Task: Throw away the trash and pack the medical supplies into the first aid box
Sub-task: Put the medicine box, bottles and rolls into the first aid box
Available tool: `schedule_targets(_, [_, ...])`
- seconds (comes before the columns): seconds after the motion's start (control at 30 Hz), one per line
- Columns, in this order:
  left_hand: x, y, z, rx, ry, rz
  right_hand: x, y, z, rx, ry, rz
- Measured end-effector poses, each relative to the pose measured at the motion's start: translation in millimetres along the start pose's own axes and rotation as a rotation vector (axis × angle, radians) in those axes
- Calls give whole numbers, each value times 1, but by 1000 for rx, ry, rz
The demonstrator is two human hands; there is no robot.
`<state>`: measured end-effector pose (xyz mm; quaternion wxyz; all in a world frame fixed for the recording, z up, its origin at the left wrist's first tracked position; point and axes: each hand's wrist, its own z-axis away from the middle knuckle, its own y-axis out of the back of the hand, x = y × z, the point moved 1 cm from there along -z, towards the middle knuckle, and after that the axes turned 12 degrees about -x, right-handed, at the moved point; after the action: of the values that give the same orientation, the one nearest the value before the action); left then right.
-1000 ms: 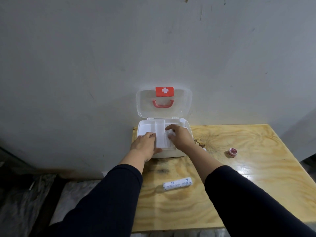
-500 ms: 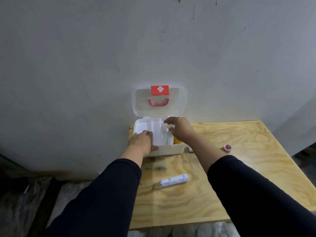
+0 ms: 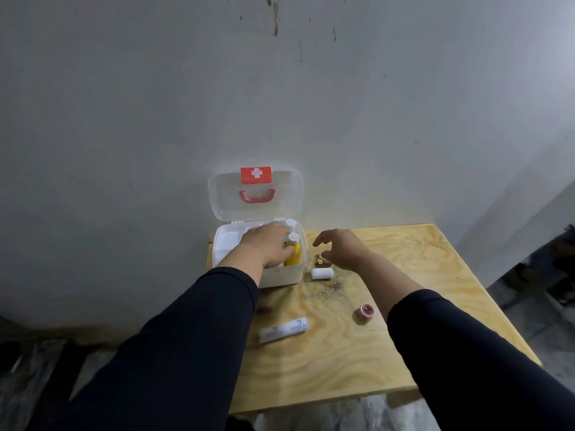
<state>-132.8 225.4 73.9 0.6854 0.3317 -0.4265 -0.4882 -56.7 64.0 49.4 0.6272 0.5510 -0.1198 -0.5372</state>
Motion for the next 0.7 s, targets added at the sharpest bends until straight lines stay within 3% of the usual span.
schedule_targets(0.3, [24,-17,-11,2,86,32,48,-38,-31,-194,45,111])
schedule_targets(0.57, [32,-28,-8,67,178,94,61,-66,-40,-248,159,216])
schedule_targets(0.7, [37,-33,8,96,191,105,54,-62,-28,-250,158,135])
